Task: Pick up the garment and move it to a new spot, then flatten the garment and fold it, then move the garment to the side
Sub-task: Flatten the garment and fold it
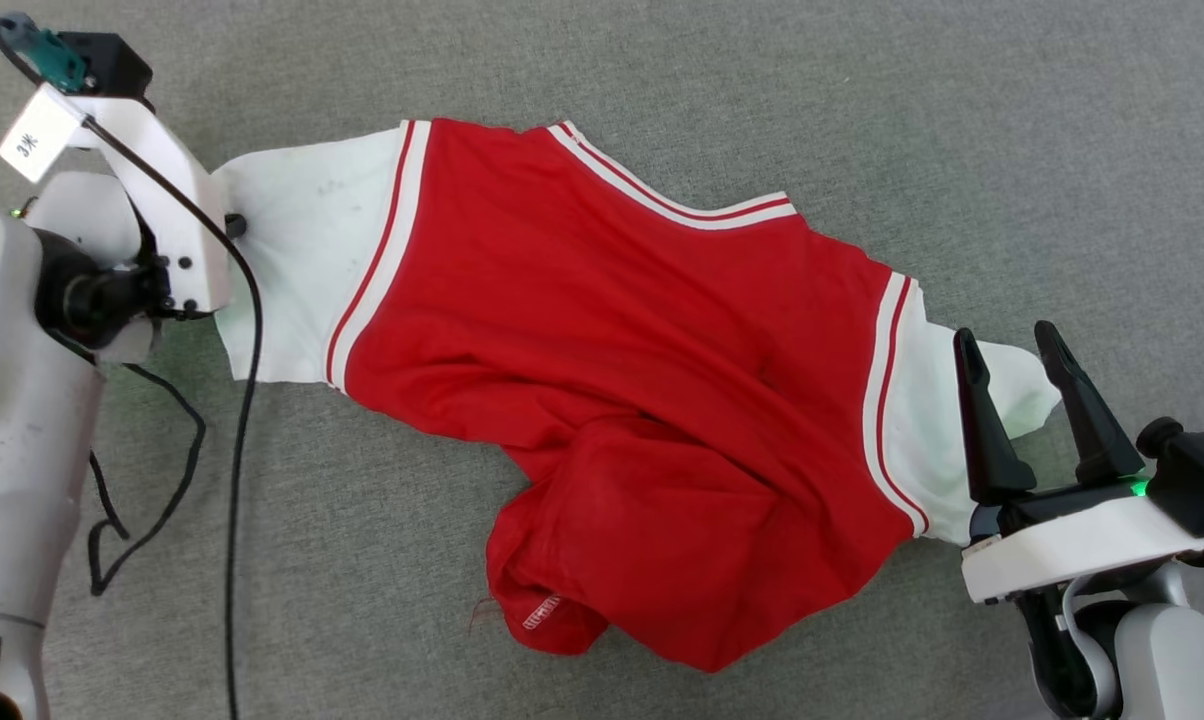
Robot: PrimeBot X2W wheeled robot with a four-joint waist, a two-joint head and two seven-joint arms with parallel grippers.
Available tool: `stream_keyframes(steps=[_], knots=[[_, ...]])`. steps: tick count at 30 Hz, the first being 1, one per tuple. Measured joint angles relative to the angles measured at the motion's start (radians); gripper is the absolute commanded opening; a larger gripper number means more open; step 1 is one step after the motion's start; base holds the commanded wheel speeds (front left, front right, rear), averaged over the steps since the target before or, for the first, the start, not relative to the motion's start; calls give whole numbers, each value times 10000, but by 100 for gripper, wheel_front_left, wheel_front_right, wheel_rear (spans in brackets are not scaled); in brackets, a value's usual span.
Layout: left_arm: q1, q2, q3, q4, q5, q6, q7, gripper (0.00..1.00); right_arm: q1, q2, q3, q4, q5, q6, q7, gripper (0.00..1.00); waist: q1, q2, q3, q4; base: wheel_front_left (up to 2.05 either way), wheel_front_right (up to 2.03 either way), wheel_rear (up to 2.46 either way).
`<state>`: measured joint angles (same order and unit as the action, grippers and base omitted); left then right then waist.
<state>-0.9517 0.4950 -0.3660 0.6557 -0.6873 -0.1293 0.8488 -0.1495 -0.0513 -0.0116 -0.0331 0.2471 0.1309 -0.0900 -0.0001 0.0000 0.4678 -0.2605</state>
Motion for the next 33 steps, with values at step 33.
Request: stream_keyframes(steps=[33], knots=[[4260,-332,660,-4360,140,1534,-4767,0,-1379,-1758,-2215,2456,665,2,6740,100,1,0,-1786,1999,0,0,0]])
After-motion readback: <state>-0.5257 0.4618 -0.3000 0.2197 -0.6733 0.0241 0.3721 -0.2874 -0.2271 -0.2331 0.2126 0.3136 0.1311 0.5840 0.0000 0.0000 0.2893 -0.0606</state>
